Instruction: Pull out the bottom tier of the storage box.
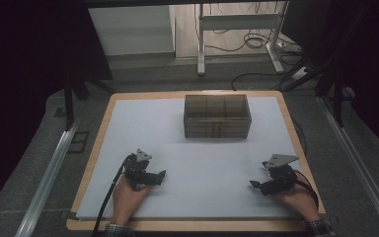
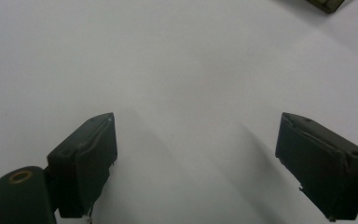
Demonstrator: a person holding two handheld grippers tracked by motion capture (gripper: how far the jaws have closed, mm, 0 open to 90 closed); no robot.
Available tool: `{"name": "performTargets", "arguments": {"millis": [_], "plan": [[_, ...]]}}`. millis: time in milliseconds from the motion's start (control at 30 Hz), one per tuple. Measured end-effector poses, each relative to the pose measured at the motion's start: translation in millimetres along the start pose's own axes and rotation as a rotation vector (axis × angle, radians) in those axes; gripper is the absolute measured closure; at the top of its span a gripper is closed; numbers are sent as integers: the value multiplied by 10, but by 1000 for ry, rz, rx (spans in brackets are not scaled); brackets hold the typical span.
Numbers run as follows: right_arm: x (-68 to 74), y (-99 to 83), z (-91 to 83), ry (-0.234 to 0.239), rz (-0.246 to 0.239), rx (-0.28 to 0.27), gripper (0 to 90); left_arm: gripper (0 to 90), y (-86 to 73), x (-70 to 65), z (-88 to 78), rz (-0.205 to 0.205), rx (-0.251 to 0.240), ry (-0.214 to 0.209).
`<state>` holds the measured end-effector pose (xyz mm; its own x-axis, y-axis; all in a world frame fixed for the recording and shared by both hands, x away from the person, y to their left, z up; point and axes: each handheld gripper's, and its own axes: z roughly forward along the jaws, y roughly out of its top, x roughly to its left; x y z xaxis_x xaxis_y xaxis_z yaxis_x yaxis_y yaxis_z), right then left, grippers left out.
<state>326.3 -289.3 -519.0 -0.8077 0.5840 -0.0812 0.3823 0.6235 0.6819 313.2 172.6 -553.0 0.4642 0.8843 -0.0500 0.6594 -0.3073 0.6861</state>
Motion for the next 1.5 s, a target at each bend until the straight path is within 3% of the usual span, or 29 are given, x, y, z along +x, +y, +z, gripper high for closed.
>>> {"name": "performTargets", "arguments": {"millis": [533, 967, 1367, 1500], "plan": [[1, 186, -8, -39, -66, 19, 188, 0, 0, 0, -1, 1, 1, 1], [26, 389, 93, -91, -150, 20, 212, 0, 0, 1, -2, 2, 2, 1], [71, 562, 209, -148, -228, 27, 311, 0, 0, 2, -3, 5, 4, 0], [68, 598, 252, -142, -240, 23, 311, 0, 0, 2, -3, 4, 4, 0]]}}
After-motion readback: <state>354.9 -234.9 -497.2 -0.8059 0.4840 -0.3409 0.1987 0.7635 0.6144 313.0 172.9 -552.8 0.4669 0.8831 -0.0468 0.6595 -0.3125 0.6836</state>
